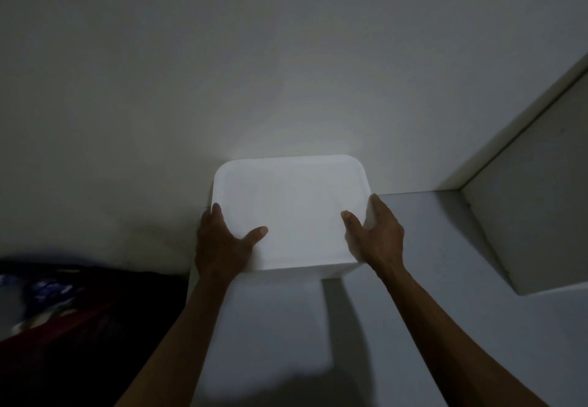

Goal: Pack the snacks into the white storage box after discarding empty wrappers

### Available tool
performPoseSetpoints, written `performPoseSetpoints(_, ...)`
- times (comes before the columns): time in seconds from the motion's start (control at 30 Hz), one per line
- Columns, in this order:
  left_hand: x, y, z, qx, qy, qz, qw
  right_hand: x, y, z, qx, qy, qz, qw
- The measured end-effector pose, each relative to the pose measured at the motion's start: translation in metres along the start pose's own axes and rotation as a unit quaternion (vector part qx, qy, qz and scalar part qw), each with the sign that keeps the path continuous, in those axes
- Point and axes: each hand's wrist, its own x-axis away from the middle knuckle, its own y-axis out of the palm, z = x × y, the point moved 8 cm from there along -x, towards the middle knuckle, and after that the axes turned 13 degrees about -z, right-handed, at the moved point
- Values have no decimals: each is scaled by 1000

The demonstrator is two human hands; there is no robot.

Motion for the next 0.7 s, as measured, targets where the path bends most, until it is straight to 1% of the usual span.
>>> performPoseSetpoints(0.27, 2, 4, 1, -57, -7, -23, 998, -2, 2, 2, 25, -25, -8, 999)
performPoseSetpoints(0.43, 11, 9, -1, -76, -6, -33, 996, 0, 2, 2, 29, -23, -20, 999)
performPoseSetpoints(0.5, 14, 7, 1, -81, 2, -23, 996, 0, 3, 1, 38, -20, -28, 999)
performPoseSetpoints(0.6, 20, 3, 5, -108, 26, 16, 994, 0, 3, 0, 60, -20, -38, 997)
performPoseSetpoints(0.7, 33, -2, 9, -131, 23, 37, 990, 12, -2, -3, 70, -28, -23, 997)
